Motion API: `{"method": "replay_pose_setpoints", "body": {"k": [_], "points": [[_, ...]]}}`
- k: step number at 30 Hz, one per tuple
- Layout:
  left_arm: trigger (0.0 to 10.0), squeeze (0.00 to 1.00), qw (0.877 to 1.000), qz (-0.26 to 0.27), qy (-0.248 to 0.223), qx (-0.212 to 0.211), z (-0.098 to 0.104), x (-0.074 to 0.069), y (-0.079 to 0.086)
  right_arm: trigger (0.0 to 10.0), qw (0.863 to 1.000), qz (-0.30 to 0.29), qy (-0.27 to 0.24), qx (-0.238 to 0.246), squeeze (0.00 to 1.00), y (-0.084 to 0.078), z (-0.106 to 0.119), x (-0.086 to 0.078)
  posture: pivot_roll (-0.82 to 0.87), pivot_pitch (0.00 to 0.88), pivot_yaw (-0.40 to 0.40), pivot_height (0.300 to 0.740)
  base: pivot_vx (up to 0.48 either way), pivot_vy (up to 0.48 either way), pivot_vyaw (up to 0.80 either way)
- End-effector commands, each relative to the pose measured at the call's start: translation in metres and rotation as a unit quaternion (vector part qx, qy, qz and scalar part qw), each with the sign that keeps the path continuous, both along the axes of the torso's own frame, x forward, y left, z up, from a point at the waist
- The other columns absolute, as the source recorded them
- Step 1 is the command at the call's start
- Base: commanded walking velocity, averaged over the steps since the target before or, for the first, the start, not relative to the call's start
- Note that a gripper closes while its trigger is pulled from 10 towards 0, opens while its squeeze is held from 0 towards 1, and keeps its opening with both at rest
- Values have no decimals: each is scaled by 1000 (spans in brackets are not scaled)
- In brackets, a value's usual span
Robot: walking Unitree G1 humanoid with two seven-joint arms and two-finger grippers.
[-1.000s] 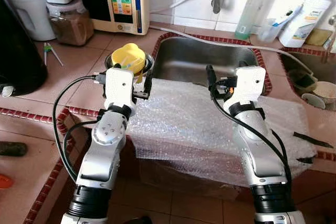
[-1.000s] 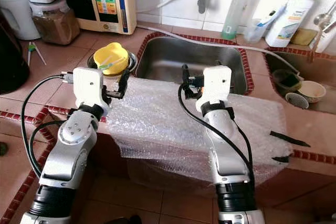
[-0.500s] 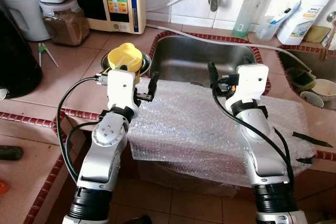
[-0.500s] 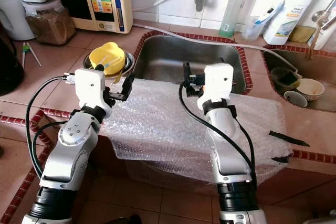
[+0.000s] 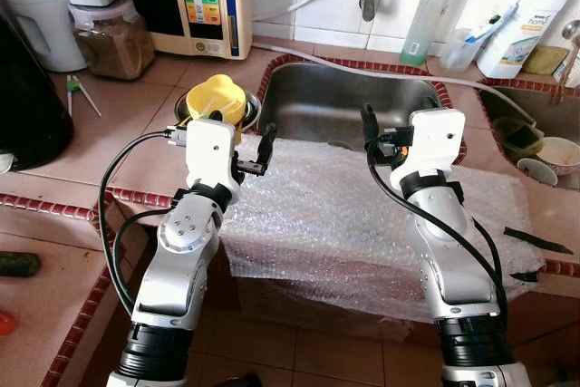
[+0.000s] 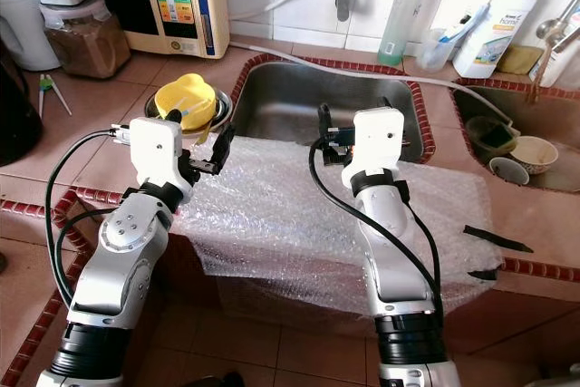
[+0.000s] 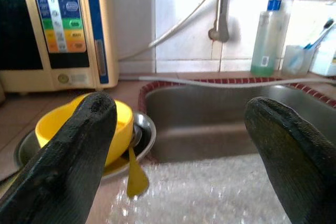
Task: Kitchen organization
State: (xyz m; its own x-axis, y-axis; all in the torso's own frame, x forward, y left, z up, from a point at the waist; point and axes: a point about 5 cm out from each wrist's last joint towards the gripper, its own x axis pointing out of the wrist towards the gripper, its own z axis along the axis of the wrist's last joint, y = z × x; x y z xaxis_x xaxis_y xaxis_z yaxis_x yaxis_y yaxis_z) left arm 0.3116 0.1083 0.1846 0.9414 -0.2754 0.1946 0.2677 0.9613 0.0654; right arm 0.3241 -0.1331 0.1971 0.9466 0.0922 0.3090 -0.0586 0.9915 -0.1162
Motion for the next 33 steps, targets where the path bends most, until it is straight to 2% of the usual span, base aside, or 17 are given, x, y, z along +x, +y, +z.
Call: {"method": "replay_pose_setpoints", "body": {"k": [1, 15, 24, 33], "points": [[10000, 0, 1000, -10, -7, -1, 3, -2, -3, 10000, 1000, -1, -19, 1, 0, -1, 9, -1, -27, 81, -19, 740, 334, 0, 0], [10000, 0, 1000, -15, -1, 0, 1, -3, -3, 10000, 1000, -5, -15, 6, 0, -1, 5, -2, -25, 88, -12, 740, 334, 0, 0], [10000, 0, 1000, -19, 2, 2, -1, -2, -5, 10000, 1000, -7, -12, 8, 0, -1, 4, -2, -28, 89, -7, 740, 328, 0, -603], [10000, 0, 1000, -14, 1, -3, -1, -3, -6, 10000, 1000, -5, -11, 6, 0, -1, 2, -3, -27, 90, -9, 740, 56, 0, 0]]}}
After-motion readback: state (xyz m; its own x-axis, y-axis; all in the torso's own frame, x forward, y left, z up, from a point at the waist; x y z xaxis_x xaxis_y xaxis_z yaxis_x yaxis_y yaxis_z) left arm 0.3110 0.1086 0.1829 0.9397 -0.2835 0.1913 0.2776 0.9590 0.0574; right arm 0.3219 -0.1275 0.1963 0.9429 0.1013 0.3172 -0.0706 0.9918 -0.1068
